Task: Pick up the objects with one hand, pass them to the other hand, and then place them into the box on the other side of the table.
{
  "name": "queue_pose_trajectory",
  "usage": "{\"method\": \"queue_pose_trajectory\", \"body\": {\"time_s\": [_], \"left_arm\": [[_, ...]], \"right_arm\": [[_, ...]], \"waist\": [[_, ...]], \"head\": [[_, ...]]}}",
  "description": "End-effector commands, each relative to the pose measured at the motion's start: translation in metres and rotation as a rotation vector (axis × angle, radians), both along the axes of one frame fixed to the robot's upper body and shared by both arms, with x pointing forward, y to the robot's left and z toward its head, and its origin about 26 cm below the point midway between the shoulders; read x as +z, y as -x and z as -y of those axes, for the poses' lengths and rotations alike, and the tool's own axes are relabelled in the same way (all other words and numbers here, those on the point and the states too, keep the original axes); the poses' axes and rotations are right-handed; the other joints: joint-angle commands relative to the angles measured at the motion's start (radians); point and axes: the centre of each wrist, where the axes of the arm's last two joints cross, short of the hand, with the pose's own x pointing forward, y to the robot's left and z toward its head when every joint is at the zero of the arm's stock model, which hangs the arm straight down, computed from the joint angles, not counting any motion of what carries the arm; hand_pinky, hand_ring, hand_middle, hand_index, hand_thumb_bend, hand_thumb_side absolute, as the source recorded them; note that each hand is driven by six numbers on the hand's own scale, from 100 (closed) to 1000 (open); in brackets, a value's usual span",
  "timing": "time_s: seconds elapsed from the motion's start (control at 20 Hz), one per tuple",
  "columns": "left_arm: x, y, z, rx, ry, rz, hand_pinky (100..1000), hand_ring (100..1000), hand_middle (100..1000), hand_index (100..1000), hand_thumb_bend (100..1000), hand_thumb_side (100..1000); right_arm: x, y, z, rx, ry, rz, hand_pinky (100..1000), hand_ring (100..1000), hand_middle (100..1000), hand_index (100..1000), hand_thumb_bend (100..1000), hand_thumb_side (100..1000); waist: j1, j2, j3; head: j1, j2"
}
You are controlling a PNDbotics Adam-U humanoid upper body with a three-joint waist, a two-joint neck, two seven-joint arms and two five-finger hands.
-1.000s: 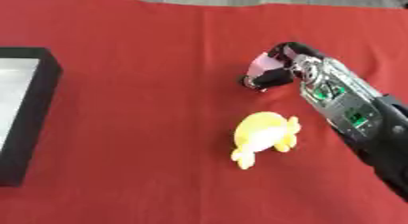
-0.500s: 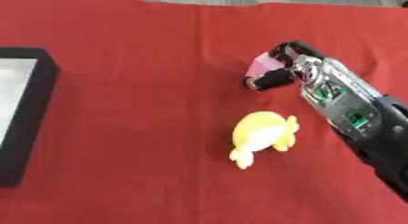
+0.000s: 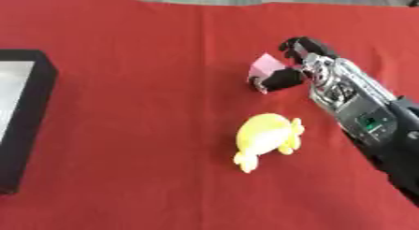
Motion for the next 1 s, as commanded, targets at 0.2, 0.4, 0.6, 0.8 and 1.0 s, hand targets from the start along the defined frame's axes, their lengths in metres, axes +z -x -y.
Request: {"method": "queue_pose_trajectory", "body": {"time_s": [0.2, 0.4, 0.6, 0.8, 1.0], "left_arm": [[0.0081, 0.0008, -0.0029, 0.009, -0.026, 0.016, 827, 655, 619, 672, 100, 309], [0.0082, 0.001, -0.0023, 0.006, -0.028, 0.015, 826, 655, 618, 671, 100, 305], [0.0079, 0.0007, -0.0026, 0.009, -0.027, 0.015, 827, 655, 617, 669, 100, 301], [0.0079, 0.0006, -0.0024, 0.01, -0.025, 0.016, 827, 655, 616, 668, 100, 297], [0.0079, 0.0006, -0.0024, 0.01, -0.023, 0.019, 828, 655, 616, 667, 100, 295]], "right_arm": [[0.0087, -0.0005, 0.0096, -0.032, 0.022, 0.01, 905, 862, 818, 900, 501, 403], [0.0055, -0.0042, 0.0134, -0.043, 0.014, -0.019, 904, 863, 819, 897, 505, 416], [0.005, -0.0056, 0.0143, -0.034, -0.008, -0.044, 901, 863, 821, 894, 512, 425], [0.0035, -0.0065, 0.0144, -0.028, -0.028, -0.063, 898, 861, 818, 888, 510, 426], [0.0026, -0.008, 0.0159, -0.034, -0.043, -0.064, 896, 861, 817, 886, 506, 420]], "waist": [[0.005, -0.006, -0.002], [0.004, -0.004, 0.002], [0.004, -0.001, 0.005], [0.003, 0.001, 0.009], [0.003, 0.005, 0.014]], "head": [[-0.001, -0.007], [-0.003, -0.011], [-0.007, -0.014], [-0.01, -0.017], [-0.014, -0.018]]}}
